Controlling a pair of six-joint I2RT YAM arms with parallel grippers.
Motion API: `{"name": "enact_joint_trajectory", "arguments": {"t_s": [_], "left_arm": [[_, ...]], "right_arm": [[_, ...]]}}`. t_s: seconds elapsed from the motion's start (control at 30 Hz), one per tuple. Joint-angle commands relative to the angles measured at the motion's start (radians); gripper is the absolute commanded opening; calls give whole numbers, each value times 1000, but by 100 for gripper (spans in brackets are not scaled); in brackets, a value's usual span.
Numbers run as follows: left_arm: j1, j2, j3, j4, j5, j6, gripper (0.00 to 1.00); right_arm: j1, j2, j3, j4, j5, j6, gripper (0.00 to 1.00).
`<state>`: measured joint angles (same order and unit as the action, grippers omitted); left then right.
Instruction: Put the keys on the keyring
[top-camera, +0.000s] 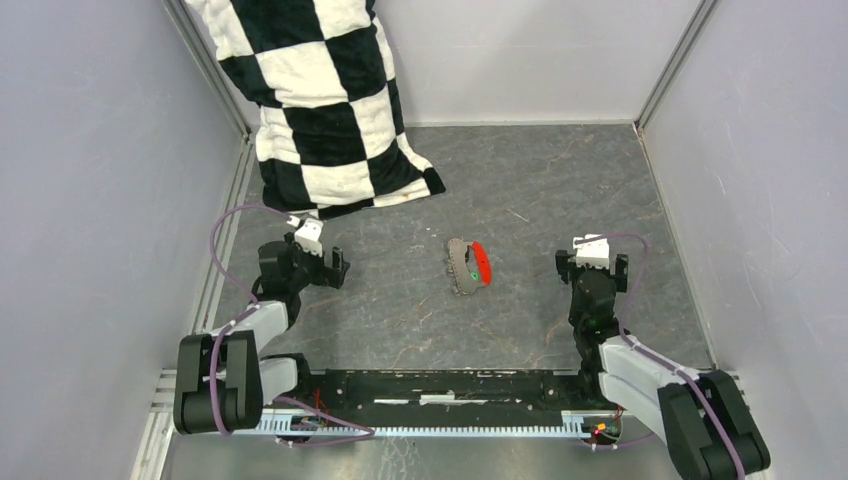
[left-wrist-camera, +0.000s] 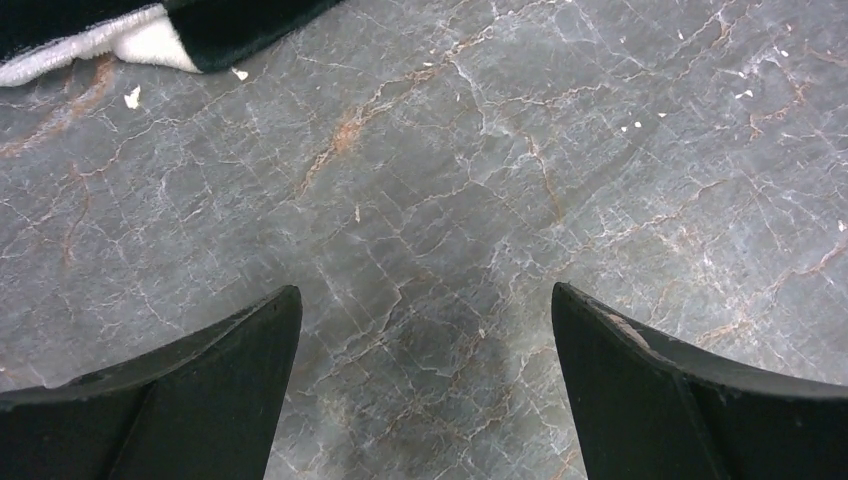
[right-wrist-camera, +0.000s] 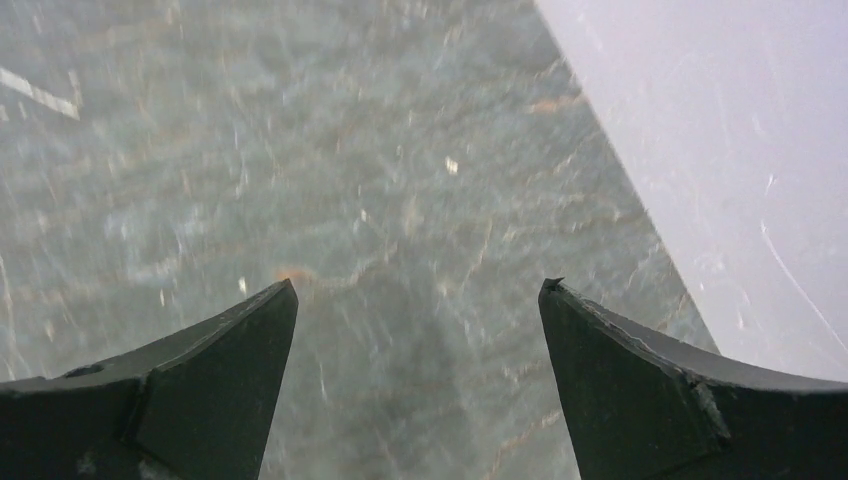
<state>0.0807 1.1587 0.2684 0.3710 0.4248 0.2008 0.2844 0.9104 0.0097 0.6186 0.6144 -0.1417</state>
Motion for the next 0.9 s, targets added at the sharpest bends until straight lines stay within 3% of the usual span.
{"name": "enact_joint_trajectory", "arguments": {"t_s": [0.0,0.17,0.37,0.47,0.6,0.67,0.87], "left_arm": [[16,28,-11,250,12,-60,100],[36,23,-58,390,-56,-101,100],[35,10,-149,617,-108,-176,100],[35,29,-179,715,-90,-225,100],[33,61,-208,821,-87,-144,100],[35,75,-178,773,-101,-141,100],[34,180,-138,806,-112,-197,100]], "right_arm": [[-17,110,-100,449,28,-27,98],[-21,308,-86,645,0,-64,98],[-40,412,-110,800,-46,-93,98],[-59,424,-110,800,-76,-78,98],[-76,492,-169,989,-138,-98,98],[-75,459,-139,872,-174,-94,98],[-84,472,-127,868,-181,-94,98]]}}
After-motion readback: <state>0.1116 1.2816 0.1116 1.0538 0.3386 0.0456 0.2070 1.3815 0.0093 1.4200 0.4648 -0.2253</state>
